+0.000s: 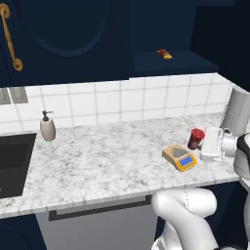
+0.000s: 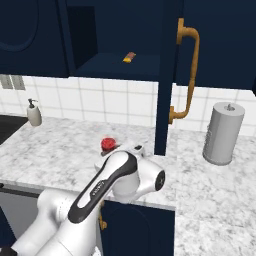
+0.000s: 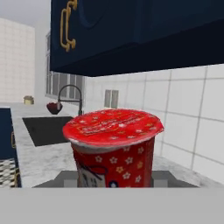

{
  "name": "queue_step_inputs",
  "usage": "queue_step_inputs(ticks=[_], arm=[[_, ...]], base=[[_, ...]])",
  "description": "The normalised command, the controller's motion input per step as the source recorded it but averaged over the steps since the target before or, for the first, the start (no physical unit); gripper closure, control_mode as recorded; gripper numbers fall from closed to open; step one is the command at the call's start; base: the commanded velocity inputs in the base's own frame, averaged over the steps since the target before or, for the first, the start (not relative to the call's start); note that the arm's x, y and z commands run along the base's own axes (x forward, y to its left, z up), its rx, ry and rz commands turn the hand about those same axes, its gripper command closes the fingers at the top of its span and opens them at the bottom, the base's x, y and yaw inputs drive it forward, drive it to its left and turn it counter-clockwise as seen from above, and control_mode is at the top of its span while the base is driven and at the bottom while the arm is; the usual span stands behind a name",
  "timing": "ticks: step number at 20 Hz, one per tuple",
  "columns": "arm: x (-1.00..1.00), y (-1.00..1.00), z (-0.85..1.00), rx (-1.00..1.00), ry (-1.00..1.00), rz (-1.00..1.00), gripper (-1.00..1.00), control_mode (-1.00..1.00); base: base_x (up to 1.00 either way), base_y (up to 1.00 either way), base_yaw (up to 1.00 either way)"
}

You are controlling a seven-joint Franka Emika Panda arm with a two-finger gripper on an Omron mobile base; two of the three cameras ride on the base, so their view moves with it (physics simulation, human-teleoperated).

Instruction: Pick the yogurt and place it on the digital scale for weighing, and close the cabinet.

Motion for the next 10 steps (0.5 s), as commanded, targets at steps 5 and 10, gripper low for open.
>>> queue_step_inputs(ticks=[5,10], arm=[[0.02,-0.18,-0.24,0.00,0.00,0.17,1.00,-1.00],[0.17,-0.03,-0.18,0.00,0.01,0.12,1.00,-1.00]], base=[[0.00,0.00,0.00],[0.00,0.00,0.00]])
